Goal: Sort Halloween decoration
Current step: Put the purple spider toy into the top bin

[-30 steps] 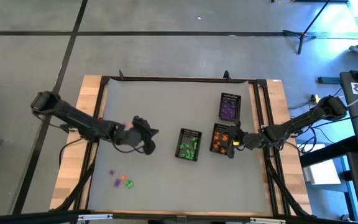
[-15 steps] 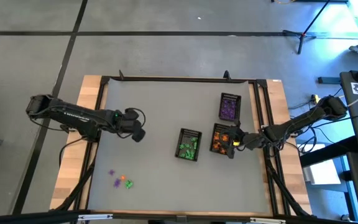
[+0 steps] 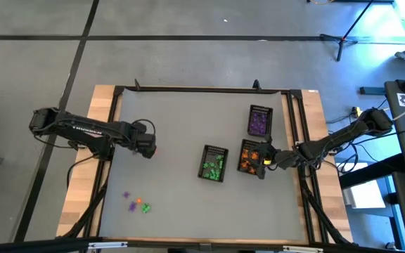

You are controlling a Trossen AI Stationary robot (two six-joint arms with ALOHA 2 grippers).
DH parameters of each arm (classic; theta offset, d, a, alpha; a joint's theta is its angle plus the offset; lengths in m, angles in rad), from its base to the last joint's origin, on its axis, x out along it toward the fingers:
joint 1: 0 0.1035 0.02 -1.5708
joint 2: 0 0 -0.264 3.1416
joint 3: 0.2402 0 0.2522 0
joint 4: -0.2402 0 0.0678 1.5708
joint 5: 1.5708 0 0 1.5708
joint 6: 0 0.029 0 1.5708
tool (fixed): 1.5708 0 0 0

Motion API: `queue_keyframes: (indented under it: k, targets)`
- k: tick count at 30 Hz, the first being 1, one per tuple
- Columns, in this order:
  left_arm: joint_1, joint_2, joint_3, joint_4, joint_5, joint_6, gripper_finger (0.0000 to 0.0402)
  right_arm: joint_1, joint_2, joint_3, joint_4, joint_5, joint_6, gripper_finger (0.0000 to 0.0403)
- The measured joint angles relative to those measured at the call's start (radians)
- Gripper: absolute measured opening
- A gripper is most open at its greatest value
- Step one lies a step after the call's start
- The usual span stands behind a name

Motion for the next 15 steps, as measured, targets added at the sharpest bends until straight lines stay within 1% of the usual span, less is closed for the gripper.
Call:
queue_keyframes:
  k: [5,10,15]
  targets:
    - [0.0,0.035,-0.005,0.002,0.015,-0.005,0.016,0.0,0.0,0.0,0.0,0.0,0.0,0.0198]
    - [0.0,0.1,-0.042,0.006,0.083,-0.02,0.0159,0.001,0.0,0.0,0.002,0.0,0.0,0.0198]
    - [-0.007,0.151,-0.066,0.048,0.122,-0.023,0.0159,0.001,0.0,0.0,0.002,0.0,0.0,0.0198]
